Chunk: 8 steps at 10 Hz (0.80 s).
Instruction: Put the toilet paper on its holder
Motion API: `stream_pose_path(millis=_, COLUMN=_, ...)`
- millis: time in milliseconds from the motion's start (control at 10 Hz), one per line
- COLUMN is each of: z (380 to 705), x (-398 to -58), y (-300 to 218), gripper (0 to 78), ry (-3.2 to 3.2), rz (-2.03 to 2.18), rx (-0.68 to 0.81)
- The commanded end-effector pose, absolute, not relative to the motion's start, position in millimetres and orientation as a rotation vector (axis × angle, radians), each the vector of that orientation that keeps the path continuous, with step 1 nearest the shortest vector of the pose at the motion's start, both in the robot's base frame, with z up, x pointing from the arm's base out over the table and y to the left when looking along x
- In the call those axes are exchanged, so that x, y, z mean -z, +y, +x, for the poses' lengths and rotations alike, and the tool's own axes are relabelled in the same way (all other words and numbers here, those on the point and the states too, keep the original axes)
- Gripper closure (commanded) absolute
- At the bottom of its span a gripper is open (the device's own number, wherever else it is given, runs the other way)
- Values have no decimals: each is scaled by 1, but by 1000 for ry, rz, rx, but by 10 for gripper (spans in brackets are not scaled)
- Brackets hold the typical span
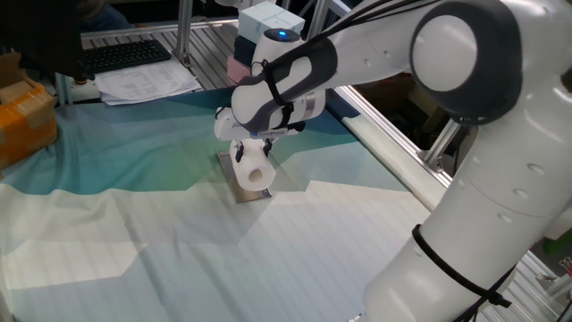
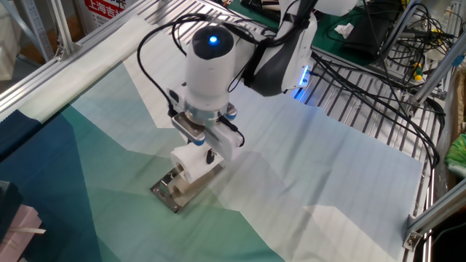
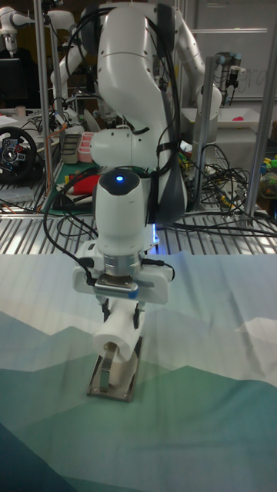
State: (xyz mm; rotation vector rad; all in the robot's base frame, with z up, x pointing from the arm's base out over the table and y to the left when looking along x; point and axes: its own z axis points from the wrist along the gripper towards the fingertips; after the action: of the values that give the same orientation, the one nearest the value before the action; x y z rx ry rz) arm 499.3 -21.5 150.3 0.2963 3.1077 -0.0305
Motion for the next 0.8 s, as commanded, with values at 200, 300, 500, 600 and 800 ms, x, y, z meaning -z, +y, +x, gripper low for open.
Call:
stream_pose_path(millis=200, z=510, x=-150, y=-24, gripper=763, ry=3113, rz=258, rx=30)
stream_pose_path(millis=300, z=519, x=-154, y=-29, gripper=763, ry=3131, rz=224, rx=32)
stream_pose_path(millis=500, z=525, x=-150, y=-29, gripper=763, ry=3130, rz=206, rx=22)
stream_pose_path(millis=600, z=527, x=-145, y=-28, gripper=763, ry=3127, rz=202, rx=17)
stream_pose_path(millis=800, z=528, x=-142, y=-27, gripper=763, ry=3129, rz=216, rx=29)
